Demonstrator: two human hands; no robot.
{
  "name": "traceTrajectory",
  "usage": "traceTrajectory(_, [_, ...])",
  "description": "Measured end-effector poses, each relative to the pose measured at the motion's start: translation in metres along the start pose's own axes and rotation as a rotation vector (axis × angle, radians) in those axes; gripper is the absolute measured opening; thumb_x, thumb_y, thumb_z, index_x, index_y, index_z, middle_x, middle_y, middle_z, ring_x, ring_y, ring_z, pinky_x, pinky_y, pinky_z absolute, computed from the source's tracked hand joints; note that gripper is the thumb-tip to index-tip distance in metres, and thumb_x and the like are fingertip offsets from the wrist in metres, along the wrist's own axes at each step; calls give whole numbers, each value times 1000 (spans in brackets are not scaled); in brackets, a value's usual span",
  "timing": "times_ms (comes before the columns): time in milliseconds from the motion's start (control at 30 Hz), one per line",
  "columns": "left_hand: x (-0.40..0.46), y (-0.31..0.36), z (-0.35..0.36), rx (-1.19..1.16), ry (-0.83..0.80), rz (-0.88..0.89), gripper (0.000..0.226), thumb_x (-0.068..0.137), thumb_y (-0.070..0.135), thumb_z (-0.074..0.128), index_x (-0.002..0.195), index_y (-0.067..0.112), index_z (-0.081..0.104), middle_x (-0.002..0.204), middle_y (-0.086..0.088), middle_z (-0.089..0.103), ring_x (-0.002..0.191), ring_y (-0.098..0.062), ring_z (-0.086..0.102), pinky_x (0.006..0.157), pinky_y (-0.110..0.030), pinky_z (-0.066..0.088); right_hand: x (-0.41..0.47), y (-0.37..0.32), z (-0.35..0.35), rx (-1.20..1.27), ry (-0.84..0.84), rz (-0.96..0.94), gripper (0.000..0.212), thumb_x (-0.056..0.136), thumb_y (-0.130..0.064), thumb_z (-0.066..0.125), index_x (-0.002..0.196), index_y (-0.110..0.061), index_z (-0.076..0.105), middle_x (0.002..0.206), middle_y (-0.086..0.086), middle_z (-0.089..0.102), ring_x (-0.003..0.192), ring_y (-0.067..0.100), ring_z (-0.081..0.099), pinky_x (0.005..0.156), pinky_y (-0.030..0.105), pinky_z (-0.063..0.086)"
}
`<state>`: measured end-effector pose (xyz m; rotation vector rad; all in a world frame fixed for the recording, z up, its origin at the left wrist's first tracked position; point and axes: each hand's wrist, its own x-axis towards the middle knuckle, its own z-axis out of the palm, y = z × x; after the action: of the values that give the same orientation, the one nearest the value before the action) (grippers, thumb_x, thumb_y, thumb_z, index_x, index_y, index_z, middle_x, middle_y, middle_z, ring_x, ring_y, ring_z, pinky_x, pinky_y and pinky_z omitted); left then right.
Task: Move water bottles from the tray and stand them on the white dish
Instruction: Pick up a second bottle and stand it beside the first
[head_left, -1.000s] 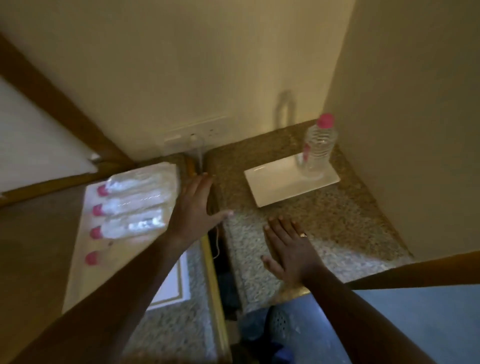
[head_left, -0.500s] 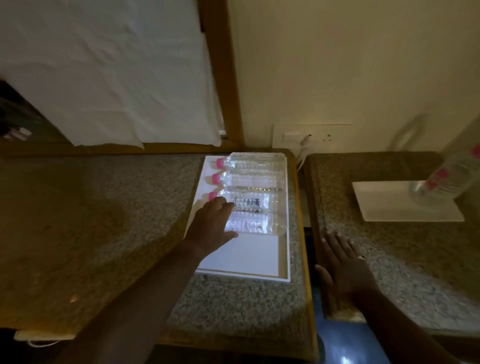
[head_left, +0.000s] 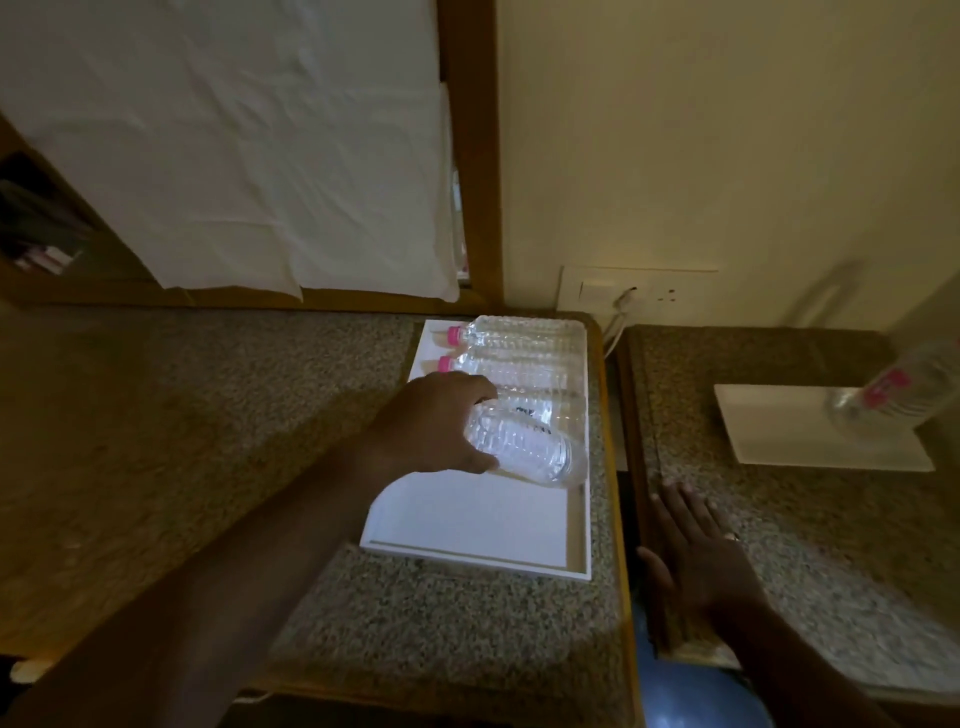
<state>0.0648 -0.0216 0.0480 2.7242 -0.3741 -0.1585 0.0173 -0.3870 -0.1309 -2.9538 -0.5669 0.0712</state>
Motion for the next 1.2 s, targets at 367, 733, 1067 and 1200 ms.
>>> traceTrajectory(367, [14,75,44,-582,191,43,68,58,50,86,116,55,48,111,25,61,102,-2,61,82,-30,57,-1,1,-2,56,-52,16,77,97,-63,21,140,-5,48,150,17,37,138,37,33,114,44,11])
traceTrajectory(733, [42,86,26,-527,356,-3,69,54,63,83,112,42,53,103,23,64,97,5,62,71,-5,47,-10,9,-9,149,-45,66,73,99,-56,20,143,-2,43,151,18,36,140,37,32,113,53,25])
traceTrajectory(1067, [141,206,50,-658,258,116,59,61,39,89,113,25,63,100,9,73,89,-5,69,78,-33,59,-40,82,-19,101,-72,211,71,97,-57,30,146,-6,39,153,15,34,142,34,29,113,50,12])
traceTrajectory(1200, [185,249,94,-629,220,97,62,60,42,88,113,22,63,101,4,72,90,-12,69,78,-27,55,-59,124,-18,91,-64,298,72,98,-60,29,148,-9,36,155,14,30,144,31,24,114,48,10])
